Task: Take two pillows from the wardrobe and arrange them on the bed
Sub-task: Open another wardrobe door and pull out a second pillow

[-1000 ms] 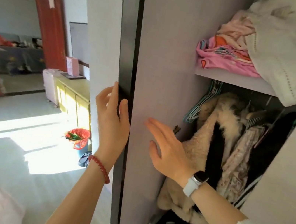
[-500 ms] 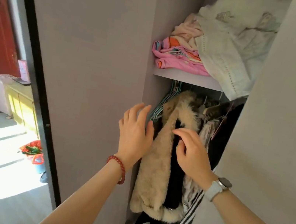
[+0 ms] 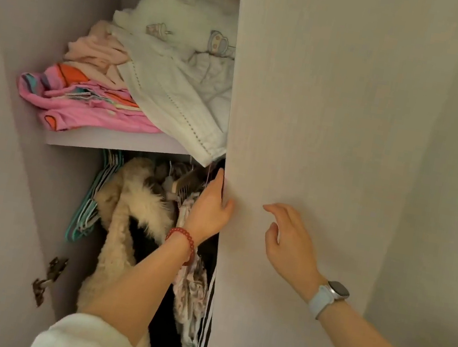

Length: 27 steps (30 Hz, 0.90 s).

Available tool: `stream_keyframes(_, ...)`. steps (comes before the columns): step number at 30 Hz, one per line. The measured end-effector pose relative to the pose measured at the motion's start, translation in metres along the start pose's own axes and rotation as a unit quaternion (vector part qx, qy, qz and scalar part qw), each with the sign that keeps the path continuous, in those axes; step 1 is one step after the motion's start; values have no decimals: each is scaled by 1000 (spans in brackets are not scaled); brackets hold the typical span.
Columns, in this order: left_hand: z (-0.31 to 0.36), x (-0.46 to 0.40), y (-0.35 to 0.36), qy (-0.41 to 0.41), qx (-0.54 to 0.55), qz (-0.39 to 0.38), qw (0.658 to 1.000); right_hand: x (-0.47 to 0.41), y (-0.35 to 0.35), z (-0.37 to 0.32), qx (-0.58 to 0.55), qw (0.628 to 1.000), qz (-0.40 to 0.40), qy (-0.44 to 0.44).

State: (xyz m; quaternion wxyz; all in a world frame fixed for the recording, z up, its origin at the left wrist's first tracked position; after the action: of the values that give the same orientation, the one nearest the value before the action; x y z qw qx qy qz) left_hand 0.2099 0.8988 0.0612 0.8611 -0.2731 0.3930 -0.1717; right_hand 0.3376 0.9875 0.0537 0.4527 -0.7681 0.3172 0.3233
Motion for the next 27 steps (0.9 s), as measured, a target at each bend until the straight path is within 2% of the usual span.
stream_keyframes(4, -3, 1, 2, 43, 101, 9, 994, 15, 8, 11, 26, 998, 13, 56)
stream_keyframes(7, 5, 16, -6, 84, 133, 18, 987, 31, 11, 6, 30, 995, 26, 89)
stream_keyframes(13, 54, 71, -14, 200, 187, -23, 962, 71, -10, -28, 11, 995, 51, 85)
stream_keyframes(18, 103, 104, -21, 302, 188, -31, 934, 105, -47, -44, 21, 993, 77, 84)
stream_keyframes(21, 129, 116, -18, 336, 191, -31, 922, 126, -72, -52, 31, 992, 83, 92)
stream_keyframes(24, 158, 128, -5, 361, 201, -56, 909, 144, -100, -60, 21, 990, 92, 105)
stream_keyframes(27, 194, 141, 16, 397, 167, -93, 898, 162, -133, -61, 26, 982, 136, 130)
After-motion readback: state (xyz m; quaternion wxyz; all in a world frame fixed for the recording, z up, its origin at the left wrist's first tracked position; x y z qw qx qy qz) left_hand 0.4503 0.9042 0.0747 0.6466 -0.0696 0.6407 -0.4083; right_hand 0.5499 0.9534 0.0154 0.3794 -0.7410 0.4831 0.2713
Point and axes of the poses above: each hand's wrist, its own x-axis away from the middle knuckle, its own y-axis out of the palm, z = x × y, the point moved 10 cm from there along -x, towards the middle knuckle, and after that the axes turned 7 degrees about -x, right-handed, at the moved point
